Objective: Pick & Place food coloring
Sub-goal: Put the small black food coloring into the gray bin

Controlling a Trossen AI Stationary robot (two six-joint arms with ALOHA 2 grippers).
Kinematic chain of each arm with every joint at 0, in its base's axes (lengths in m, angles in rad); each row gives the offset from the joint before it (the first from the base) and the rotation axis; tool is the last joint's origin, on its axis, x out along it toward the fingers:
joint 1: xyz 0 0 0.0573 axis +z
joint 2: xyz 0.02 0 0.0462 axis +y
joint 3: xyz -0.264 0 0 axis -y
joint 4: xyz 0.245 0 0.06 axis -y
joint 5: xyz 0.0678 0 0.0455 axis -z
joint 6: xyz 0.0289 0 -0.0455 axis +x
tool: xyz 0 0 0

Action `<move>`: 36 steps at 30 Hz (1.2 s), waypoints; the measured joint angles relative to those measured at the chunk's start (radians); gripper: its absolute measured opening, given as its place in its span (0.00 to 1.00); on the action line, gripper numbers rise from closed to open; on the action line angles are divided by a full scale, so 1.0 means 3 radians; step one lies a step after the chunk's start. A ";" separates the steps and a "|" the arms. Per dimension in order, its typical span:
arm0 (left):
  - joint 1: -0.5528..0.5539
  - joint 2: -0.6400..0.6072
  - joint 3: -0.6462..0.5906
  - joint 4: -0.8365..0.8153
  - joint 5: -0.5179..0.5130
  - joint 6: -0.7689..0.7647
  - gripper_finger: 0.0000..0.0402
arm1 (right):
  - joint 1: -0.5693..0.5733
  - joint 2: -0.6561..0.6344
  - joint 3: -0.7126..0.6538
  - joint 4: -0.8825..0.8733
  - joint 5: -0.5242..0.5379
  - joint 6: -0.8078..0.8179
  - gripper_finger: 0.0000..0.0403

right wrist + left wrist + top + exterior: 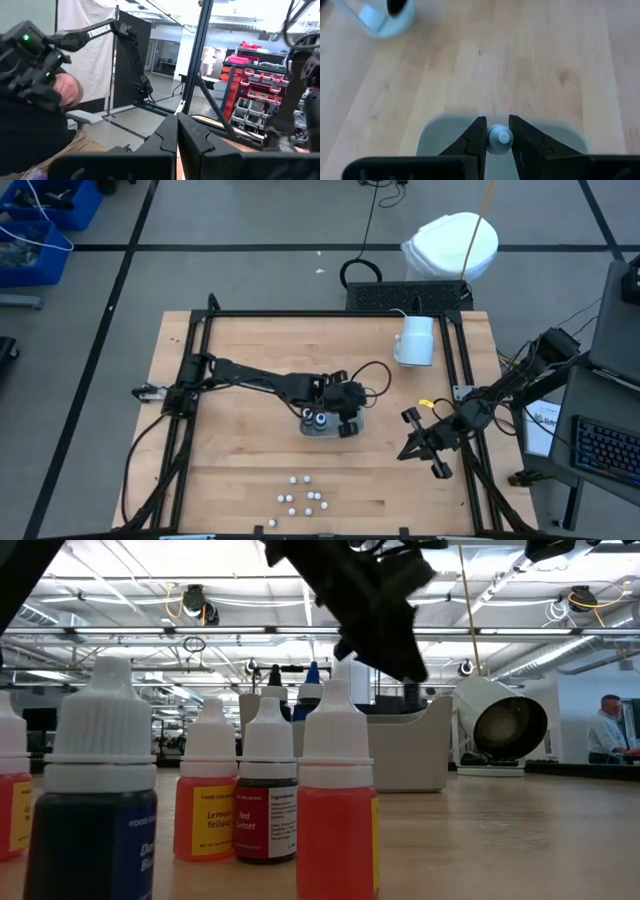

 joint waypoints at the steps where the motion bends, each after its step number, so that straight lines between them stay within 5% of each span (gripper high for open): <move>1: -0.0004 0.0013 -0.0013 -0.0006 -0.0023 -0.0051 0.17 | 0.0000 0.0000 0.0001 0.0043 0.0014 -0.0001 0.00; 36: -0.0005 0.0437 -0.0059 0.0046 -0.0022 -0.0226 0.19 | 0.0008 0.0010 0.0004 0.0121 0.0098 0.0008 0.00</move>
